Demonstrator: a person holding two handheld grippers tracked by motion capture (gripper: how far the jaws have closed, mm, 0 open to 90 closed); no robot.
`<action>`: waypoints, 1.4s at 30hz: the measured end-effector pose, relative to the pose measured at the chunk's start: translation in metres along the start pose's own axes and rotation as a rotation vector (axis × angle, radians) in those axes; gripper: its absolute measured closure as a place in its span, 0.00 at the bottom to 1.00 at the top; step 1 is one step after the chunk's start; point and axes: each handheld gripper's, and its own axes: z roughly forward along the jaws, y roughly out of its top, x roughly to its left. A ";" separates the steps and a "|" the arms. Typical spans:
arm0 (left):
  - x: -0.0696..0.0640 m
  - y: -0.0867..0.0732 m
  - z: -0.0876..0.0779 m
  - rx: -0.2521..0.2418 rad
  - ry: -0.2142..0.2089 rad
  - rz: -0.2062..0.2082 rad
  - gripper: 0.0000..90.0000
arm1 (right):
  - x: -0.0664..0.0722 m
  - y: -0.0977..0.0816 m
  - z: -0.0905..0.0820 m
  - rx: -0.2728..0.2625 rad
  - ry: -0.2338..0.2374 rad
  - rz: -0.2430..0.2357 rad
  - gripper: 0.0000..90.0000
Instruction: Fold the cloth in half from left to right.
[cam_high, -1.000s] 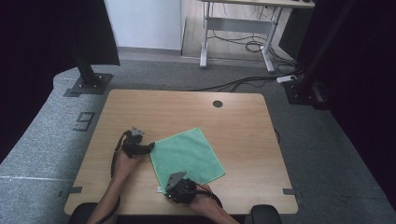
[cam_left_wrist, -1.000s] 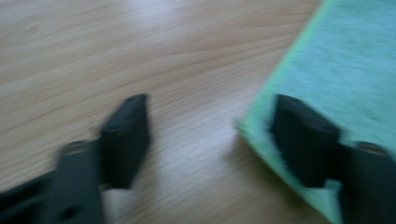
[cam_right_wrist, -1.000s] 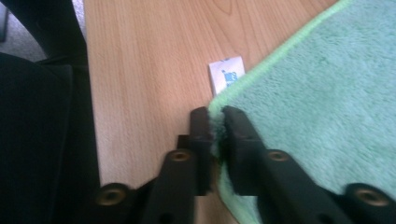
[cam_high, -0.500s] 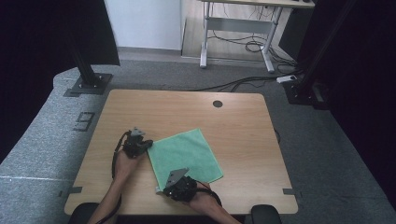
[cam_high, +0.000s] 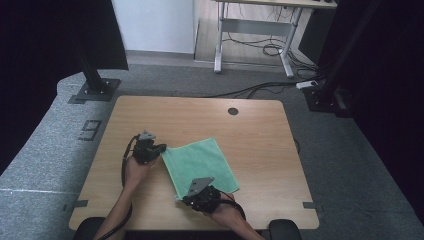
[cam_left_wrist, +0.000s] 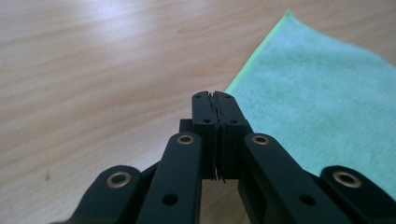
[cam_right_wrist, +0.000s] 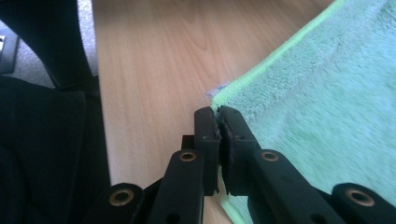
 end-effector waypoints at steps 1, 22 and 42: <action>-0.001 0.004 0.001 0.003 -0.003 0.005 0.98 | -0.001 -0.001 -0.002 -0.004 -0.006 0.007 0.95; -0.039 0.053 0.047 0.045 -0.013 0.106 0.98 | -0.034 -0.035 -0.044 -0.047 -0.112 0.120 0.95; -0.071 0.081 0.089 0.074 -0.025 0.177 0.98 | -0.058 -0.068 -0.071 -0.038 -0.185 0.201 0.95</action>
